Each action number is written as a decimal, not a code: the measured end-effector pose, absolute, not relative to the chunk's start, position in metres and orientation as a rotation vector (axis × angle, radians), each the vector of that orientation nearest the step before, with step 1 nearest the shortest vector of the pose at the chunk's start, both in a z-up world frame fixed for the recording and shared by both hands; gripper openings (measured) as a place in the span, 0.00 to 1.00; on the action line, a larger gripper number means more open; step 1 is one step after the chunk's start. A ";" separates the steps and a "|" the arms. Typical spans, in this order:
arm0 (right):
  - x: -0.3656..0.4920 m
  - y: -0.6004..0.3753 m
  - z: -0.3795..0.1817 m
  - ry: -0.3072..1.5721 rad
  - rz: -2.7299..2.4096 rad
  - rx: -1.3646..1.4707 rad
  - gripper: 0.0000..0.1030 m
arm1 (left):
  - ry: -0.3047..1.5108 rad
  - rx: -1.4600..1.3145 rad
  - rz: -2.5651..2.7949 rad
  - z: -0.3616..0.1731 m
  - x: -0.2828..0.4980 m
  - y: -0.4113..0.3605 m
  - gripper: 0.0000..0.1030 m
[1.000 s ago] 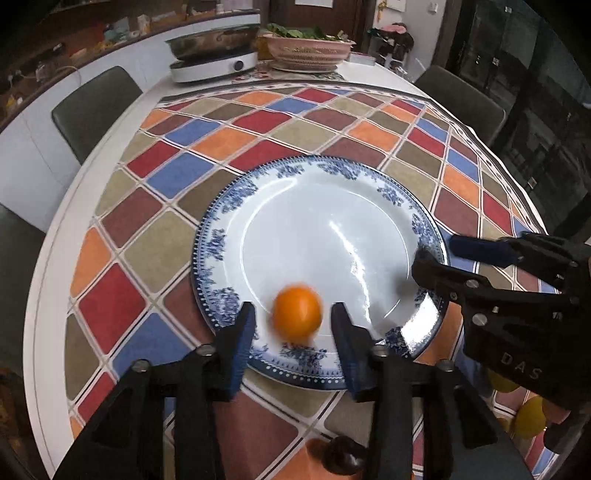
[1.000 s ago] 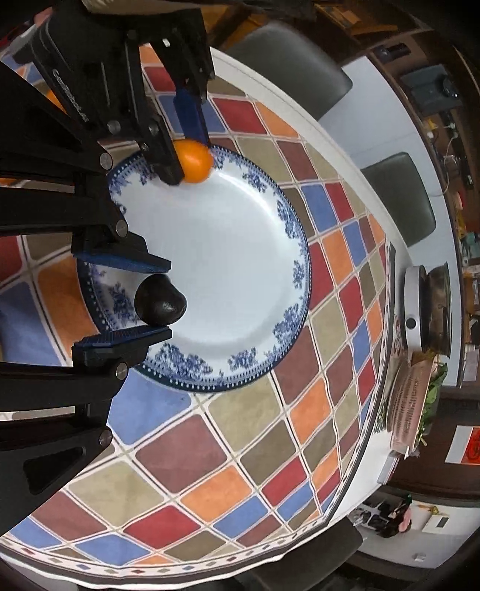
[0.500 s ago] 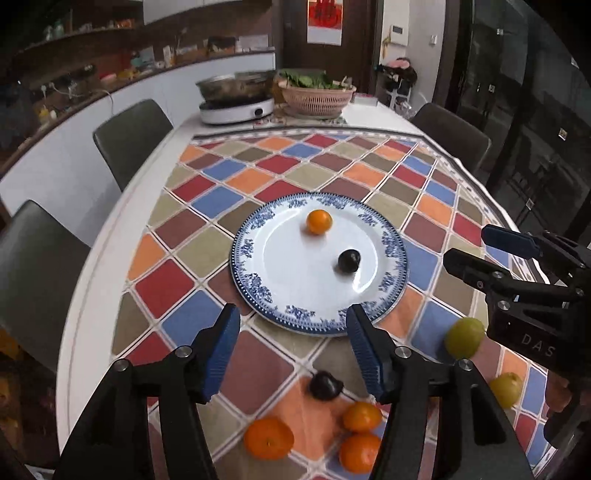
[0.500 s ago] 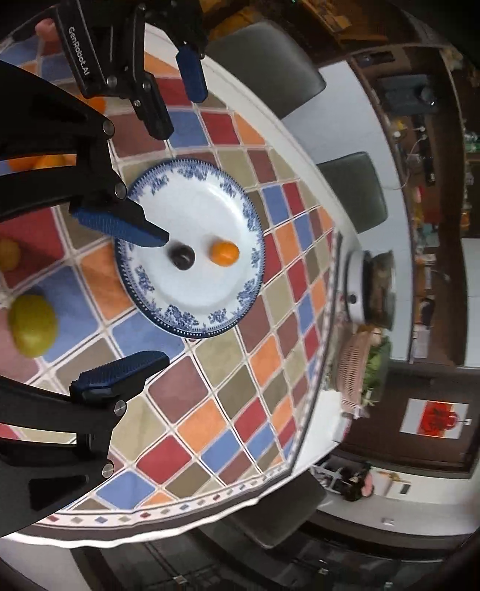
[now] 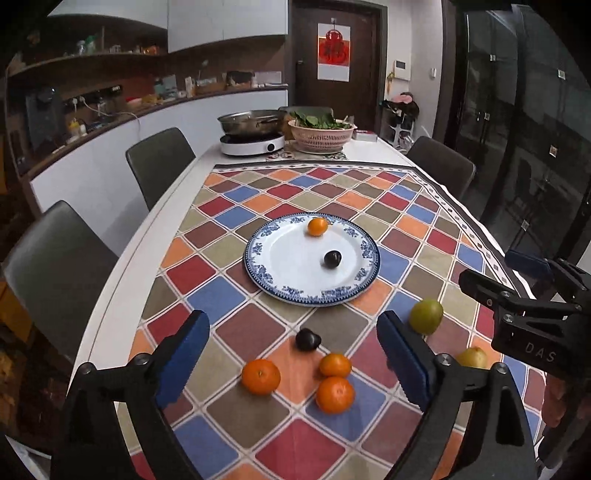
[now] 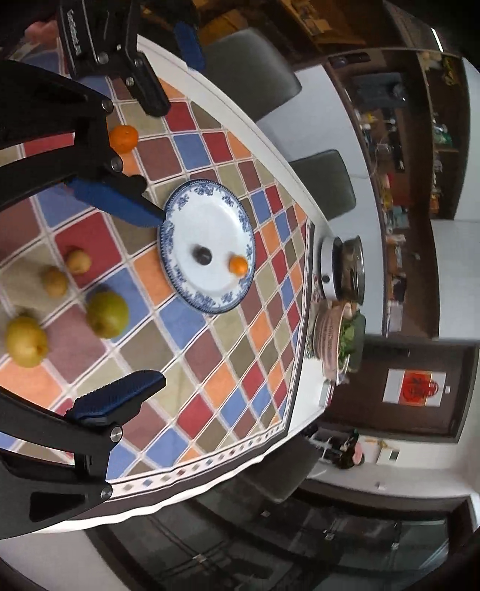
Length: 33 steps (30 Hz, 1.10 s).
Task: Organize fruits
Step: 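Withdraw both open tools from the plate back toward the loose fruit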
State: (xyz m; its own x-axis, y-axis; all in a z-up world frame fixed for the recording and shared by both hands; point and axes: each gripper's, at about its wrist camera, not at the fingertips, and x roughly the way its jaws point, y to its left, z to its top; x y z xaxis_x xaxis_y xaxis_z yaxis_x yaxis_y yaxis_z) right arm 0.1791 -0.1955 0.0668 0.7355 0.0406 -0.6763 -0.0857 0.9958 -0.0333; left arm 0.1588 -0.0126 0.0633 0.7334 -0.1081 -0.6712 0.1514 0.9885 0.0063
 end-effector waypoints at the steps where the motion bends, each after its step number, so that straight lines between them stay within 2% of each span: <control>1: 0.173 -0.198 0.066 0.740 0.061 -0.058 0.78 | 0.723 0.069 -0.145 0.063 0.152 -0.013 0.91; 14: 0.115 -0.219 0.046 0.745 -0.053 -0.055 0.78 | 0.759 0.091 -0.168 0.035 0.114 -0.023 0.92; 33: 0.105 -0.240 -0.015 0.939 -0.138 0.040 0.78 | 0.914 0.137 -0.191 -0.024 0.115 -0.032 0.92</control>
